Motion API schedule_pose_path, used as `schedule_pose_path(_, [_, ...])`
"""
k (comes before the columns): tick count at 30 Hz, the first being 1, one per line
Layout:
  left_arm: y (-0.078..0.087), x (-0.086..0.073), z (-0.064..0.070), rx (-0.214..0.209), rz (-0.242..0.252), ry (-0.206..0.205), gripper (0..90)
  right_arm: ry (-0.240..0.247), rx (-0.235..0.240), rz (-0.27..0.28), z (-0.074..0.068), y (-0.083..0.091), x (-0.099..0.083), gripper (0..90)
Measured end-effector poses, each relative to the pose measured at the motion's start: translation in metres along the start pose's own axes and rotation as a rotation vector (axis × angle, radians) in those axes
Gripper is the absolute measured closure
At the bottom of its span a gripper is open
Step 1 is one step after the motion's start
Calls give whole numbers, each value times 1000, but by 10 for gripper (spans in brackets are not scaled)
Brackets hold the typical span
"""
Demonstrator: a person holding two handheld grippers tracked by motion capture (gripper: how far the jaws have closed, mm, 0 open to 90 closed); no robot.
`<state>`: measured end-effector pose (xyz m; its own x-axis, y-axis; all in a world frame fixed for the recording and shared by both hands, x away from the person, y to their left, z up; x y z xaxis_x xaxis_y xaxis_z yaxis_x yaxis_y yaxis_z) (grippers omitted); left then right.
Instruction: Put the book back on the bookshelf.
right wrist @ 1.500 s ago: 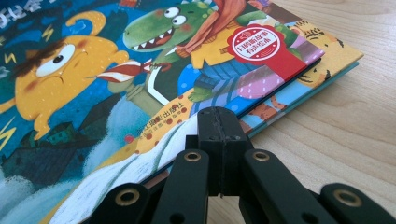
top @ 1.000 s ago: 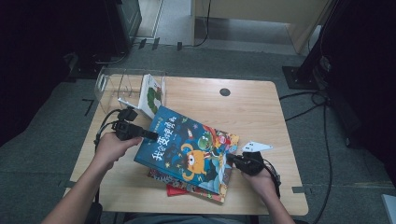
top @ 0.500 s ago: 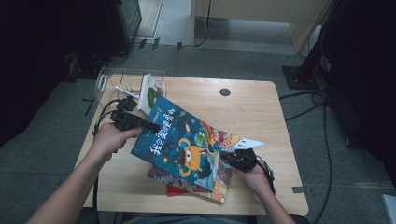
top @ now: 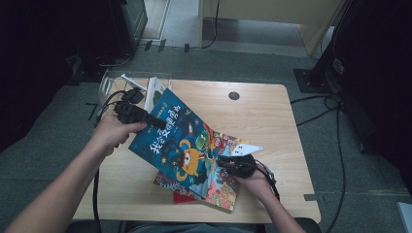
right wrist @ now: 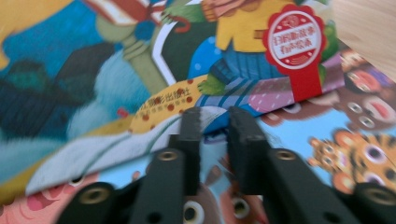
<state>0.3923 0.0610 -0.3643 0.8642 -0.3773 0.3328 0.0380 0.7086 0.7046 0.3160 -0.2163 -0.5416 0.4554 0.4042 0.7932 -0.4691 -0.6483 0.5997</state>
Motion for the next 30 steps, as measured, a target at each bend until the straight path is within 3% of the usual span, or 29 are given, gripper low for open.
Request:
schedule_pose_path(3, [5, 5, 3, 20, -37, -10, 804, 53, -12, -5, -4, -1, 0, 644])
schedule_pose_path(10, [21, 17, 14, 64, -94, -35, 833, 36, -20, -10, -1, 1, 0, 579])
schedule_pose_path(14, [31, 19, 21, 104, -120, -71, 839, 39, -20, -5, -2, 0, -1, 470])
schedule_pose_path(20, [45, 15, 18, 126, -114, -74, 836, 65, -28, -2, -3, -2, -1, 365])
schedule_pose_path(30, [82, -3, 8, 128, -61, -32, 836, 38, -25, 5, 1, -2, -1, 356])
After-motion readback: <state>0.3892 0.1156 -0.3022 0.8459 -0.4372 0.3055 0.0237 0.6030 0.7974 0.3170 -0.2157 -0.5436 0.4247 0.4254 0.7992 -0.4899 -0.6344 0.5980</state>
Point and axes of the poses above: each handheld gripper's, and its own axes: y roughly backward along the jaws, x roughly out of its top, z roughly to its right, the point moved 6 cm from there along -y, roughly forward along the jaws, and after that the axes turned 1 degree about -x, right-handed, at the moved point
